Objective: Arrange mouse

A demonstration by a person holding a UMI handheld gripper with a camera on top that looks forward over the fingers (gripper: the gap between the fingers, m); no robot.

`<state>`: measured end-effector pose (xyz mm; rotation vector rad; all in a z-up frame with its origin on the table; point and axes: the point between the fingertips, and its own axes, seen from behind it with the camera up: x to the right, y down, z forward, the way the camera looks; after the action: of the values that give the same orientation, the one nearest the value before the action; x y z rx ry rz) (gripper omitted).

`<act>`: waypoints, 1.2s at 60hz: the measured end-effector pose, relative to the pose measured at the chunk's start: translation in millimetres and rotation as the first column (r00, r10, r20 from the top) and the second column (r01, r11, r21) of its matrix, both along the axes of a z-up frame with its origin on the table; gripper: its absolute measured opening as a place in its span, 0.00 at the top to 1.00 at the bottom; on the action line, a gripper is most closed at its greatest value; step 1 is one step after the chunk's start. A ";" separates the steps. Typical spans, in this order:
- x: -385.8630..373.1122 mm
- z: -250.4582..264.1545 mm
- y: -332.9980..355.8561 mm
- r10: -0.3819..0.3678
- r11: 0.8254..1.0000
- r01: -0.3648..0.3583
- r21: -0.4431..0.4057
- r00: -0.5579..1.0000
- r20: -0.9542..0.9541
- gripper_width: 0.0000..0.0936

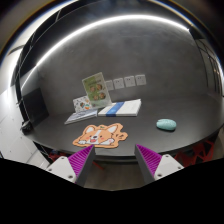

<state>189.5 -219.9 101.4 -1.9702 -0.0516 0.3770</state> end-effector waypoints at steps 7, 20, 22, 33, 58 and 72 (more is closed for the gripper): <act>14.4 -1.9 5.4 -0.035 0.999 0.035 0.000 0.999 0.016 0.11; 60.7 -21.7 39.0 -0.121 0.993 0.121 0.006 0.990 0.076 0.12; 74.7 -27.8 47.1 -0.146 0.989 0.146 0.009 0.984 0.101 0.12; 164.9 -71.0 94.0 -0.292 0.955 0.294 0.033 0.922 0.253 0.12; 253.5 -106.4 209.6 -0.335 0.926 0.376 -0.033 0.860 0.386 0.12; 275.0 -112.8 250.1 -0.290 0.920 0.366 -0.144 0.879 0.379 0.13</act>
<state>464.5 30.3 -11.4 -2.1887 0.1015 -0.2076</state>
